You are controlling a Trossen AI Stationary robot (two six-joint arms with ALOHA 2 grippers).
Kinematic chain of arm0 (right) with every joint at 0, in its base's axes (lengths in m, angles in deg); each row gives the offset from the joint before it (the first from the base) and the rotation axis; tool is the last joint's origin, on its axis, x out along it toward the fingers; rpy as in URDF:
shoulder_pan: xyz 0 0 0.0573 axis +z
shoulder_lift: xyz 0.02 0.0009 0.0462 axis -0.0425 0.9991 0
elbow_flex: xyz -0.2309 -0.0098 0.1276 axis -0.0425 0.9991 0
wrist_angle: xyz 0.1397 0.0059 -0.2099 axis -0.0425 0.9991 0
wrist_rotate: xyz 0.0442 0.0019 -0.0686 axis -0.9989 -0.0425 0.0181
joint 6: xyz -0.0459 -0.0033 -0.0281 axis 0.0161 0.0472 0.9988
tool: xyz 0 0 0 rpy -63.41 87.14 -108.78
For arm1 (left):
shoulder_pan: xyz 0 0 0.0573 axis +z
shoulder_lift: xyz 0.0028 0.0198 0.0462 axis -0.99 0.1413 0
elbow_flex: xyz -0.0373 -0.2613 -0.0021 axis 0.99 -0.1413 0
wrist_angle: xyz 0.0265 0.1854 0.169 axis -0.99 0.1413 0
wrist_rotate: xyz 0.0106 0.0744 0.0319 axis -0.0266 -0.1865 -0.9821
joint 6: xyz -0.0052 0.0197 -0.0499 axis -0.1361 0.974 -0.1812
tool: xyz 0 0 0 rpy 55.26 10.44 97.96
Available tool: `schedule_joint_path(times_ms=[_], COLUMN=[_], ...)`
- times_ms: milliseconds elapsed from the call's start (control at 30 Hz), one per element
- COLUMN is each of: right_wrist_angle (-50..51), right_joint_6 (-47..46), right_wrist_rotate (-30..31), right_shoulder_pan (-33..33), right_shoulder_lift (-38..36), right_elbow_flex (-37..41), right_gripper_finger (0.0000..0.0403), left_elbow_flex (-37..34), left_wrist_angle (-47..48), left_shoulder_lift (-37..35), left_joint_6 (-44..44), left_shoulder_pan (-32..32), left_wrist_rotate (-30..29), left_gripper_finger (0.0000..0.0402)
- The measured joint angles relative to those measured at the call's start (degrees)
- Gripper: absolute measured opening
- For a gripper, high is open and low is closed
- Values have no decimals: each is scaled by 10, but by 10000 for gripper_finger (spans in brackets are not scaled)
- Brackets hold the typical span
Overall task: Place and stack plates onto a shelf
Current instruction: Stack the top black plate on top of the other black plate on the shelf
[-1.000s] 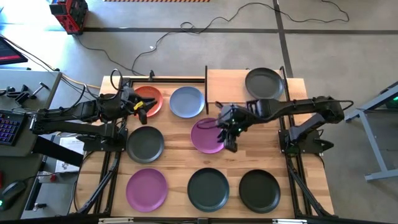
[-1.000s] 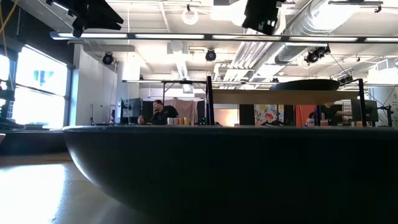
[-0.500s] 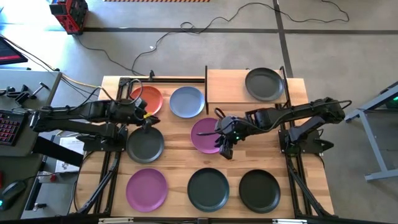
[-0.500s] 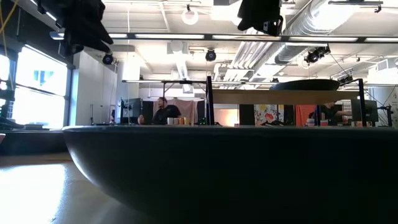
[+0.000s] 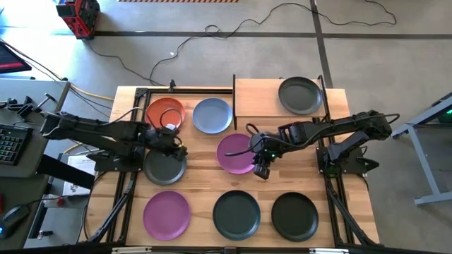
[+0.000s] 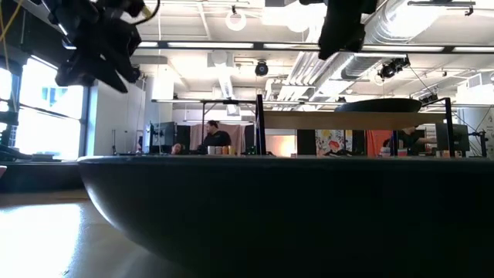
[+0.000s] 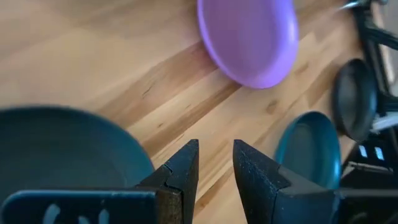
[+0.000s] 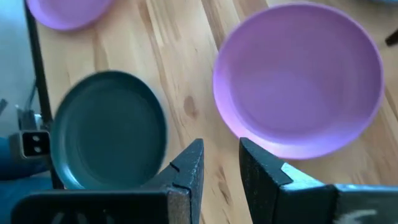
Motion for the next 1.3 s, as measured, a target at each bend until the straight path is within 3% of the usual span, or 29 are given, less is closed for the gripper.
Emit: schedule_joint_path(times_ms=[233, 633, 1300], right_wrist_angle=[29, 29, 29], right_joint_6=[0, 41, 50], right_wrist_rotate=[0, -1, -1], right_shoulder_pan=[0, 0, 0], right_shoulder_lift=[0, 0, 0], right_elbow_flex=[0, 0, 0], right_gripper_finger=[80, 80, 80], left_elbow_flex=[0, 0, 0], left_wrist_angle=[1, 8, -2], left_shoulder_lift=[63, 151, 254], left_joint_6=[-96, -163, -185], left_shoulder_pan=[-21, -33, -42], left_wrist_rotate=[0, 1, 6], left_gripper_finger=[88, 88, 87])
